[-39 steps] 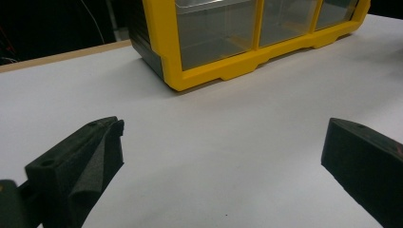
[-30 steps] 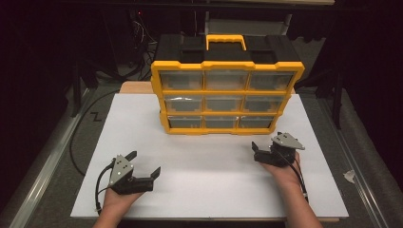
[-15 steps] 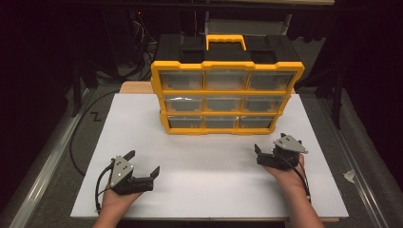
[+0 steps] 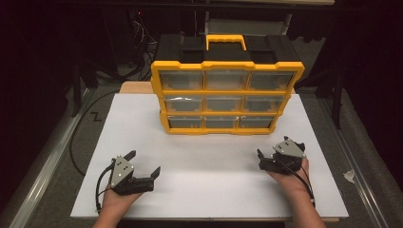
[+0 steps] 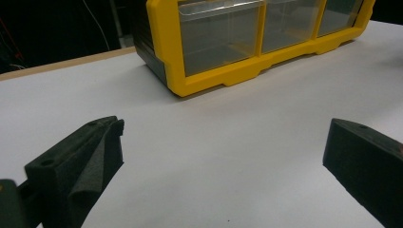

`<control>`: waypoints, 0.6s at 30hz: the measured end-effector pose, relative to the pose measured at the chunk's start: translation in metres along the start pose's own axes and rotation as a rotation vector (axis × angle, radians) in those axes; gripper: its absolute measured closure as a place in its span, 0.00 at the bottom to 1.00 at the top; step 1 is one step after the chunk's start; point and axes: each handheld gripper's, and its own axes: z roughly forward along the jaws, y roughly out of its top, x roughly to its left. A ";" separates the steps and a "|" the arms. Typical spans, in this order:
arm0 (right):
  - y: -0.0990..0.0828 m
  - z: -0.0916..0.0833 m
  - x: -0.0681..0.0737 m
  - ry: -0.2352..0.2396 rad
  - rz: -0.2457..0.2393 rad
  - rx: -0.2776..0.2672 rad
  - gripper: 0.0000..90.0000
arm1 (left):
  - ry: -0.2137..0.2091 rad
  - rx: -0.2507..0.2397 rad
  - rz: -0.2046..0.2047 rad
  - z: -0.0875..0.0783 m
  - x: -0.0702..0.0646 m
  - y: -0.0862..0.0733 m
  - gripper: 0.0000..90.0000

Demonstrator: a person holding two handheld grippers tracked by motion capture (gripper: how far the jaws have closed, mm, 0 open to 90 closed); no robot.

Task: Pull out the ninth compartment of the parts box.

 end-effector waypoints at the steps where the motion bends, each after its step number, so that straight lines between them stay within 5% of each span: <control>1: -0.001 0.000 0.000 0.002 -0.009 0.006 0.01 | 0.004 0.001 0.003 0.000 0.000 0.000 0.00; 6: 0.000 -0.002 0.001 -0.017 -0.075 0.034 0.01 | 0.029 0.011 -0.001 0.001 0.002 -0.001 0.00; 18: 0.001 -0.005 0.006 -0.025 -0.144 0.046 0.01 | 0.041 0.004 -0.001 0.000 0.003 -0.001 0.00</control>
